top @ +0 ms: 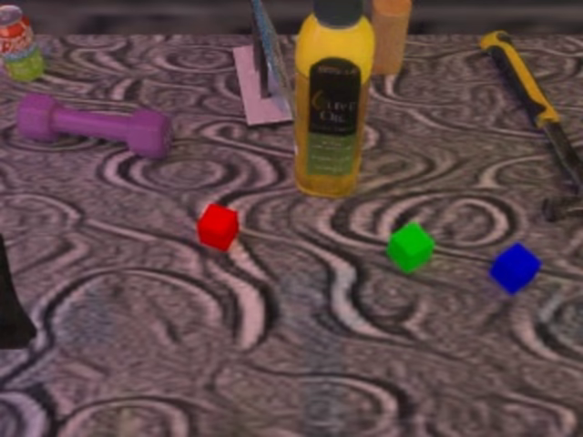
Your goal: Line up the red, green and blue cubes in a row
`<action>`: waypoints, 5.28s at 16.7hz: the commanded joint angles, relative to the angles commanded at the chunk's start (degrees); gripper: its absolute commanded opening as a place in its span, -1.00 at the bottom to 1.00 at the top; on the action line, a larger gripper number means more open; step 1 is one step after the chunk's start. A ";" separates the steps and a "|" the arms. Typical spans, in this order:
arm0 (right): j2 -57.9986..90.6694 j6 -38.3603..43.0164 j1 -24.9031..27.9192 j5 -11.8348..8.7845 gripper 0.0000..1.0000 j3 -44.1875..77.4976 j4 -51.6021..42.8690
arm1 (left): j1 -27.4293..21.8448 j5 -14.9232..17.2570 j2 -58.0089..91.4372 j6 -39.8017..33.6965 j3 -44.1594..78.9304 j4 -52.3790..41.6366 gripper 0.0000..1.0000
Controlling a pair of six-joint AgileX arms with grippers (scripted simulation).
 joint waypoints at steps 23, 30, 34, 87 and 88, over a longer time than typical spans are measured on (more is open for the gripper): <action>0.00 0.00 0.00 0.00 1.00 0.00 0.00 | -19.24 0.30 100.05 -1.95 83.74 -55.24 1.00; 0.00 0.00 0.00 0.00 1.00 0.00 0.00 | -24.28 0.26 125.68 -2.40 106.37 -68.90 1.00; 0.00 0.00 0.00 0.00 1.00 0.00 0.00 | -25.01 0.20 129.03 -2.46 109.78 -70.75 1.00; 0.00 0.00 0.00 0.00 1.00 0.00 0.00 | -24.08 0.08 128.59 -2.25 108.30 -67.65 -1.00; 0.00 0.00 0.00 0.00 1.00 0.00 0.00 | -24.16 0.08 128.47 -2.38 108.16 -67.61 -1.00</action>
